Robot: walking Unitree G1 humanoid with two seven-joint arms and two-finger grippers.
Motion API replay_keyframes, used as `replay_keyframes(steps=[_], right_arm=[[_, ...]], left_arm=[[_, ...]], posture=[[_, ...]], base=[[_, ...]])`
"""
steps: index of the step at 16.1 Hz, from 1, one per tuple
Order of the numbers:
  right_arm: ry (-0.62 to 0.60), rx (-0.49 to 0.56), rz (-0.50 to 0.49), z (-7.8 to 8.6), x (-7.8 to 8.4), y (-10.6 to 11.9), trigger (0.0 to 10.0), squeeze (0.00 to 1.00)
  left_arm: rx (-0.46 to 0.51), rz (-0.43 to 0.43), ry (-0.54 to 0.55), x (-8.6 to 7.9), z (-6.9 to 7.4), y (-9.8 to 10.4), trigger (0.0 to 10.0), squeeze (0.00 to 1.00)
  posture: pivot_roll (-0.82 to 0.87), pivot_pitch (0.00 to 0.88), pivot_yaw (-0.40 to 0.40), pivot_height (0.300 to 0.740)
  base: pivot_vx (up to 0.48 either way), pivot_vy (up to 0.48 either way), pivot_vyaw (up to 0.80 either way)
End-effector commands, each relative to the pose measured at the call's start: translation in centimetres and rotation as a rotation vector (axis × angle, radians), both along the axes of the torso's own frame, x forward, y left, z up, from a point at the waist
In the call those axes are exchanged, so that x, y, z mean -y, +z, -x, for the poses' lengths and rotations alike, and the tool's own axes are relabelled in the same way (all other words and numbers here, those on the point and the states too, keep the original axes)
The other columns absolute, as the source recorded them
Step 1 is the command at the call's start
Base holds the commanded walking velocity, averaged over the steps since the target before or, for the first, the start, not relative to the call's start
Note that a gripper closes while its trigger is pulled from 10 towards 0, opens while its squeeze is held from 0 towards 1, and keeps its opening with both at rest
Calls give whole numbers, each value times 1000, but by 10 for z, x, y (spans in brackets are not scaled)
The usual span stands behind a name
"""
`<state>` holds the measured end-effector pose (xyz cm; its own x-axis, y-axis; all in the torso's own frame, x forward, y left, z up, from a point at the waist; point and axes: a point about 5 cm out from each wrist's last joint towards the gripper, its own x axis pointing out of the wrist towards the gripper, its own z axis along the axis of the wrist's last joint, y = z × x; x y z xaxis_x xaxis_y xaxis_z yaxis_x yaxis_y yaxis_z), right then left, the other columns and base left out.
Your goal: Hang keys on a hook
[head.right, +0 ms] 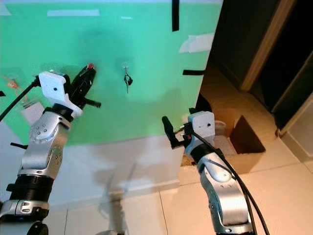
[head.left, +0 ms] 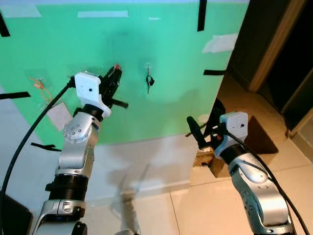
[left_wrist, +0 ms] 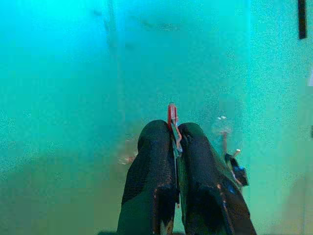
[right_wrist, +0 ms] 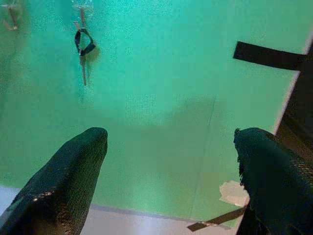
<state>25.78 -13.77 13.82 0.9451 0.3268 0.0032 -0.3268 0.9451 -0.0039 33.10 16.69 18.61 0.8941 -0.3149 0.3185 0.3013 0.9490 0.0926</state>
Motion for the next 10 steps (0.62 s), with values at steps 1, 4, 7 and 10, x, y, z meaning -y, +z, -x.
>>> replay_keyframes(steps=[1, 4, 7, 10], right_arm=[[2, 14, -15, -1, -2, 3, 10000, 0], [-113, -23, -34, -3, 3, -6, 10000, 0], [-149, -54, -54, -2, 5, -11, 10000, 0], [-147, -50, -43, -1, 5, -11, 10000, 0]], left_arm=[[-3, 1, -23, 1, -2, 3, 10000, 0], [-78, -60, -90, 12, 1, -9, 10000, 0], [-96, -78, -97, 14, 3, -15, 10000, 0], [-105, -77, -99, 13, 4, -17, 10000, 0]], posture=[[-75, 0, 48, 740], [-75, 0, 67, 740], [-77, 0, 69, 740], [-74, 0, 61, 740]], base=[[0, 0, 0], [0, 0, 0], [0, 212, 0], [0, 477, -533]])
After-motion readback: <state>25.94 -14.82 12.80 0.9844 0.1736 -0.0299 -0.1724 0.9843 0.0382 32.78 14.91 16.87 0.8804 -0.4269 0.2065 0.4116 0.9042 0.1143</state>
